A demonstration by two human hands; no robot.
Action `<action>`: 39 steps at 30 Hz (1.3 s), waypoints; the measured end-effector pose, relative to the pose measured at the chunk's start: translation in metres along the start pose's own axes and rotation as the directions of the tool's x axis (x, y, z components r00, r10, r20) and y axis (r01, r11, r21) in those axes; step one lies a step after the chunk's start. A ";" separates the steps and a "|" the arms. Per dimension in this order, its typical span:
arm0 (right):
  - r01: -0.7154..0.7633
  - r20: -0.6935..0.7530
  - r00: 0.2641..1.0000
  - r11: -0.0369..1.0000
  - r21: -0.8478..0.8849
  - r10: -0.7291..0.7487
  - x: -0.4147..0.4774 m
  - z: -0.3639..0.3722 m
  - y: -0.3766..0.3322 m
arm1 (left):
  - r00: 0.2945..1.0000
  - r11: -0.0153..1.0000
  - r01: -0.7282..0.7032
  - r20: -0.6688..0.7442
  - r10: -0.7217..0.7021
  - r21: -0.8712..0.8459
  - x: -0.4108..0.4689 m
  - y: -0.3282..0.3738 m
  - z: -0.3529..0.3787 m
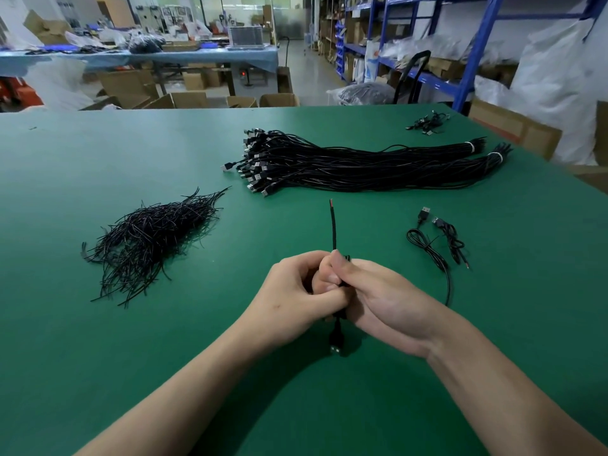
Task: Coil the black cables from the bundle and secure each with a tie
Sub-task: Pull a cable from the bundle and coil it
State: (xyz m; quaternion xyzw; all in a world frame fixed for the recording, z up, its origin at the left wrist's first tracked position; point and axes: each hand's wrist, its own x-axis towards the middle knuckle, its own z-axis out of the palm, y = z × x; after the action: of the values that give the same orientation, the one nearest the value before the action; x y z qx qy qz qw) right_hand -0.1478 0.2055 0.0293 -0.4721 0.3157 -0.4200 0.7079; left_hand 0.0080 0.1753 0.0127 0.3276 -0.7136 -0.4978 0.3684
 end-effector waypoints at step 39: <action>-0.116 0.260 0.955 0.986 -0.124 0.145 -0.016 -0.019 -0.011 | 0.992 0.972 -0.074 0.081 0.095 -0.224 0.000 0.000 -0.009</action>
State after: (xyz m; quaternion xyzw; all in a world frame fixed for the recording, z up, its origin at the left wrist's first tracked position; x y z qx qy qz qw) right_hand -0.1745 0.2096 0.0334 -0.5399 0.2695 -0.2869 0.7440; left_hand 0.0154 0.1706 0.0145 0.2309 -0.6833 -0.5722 0.3904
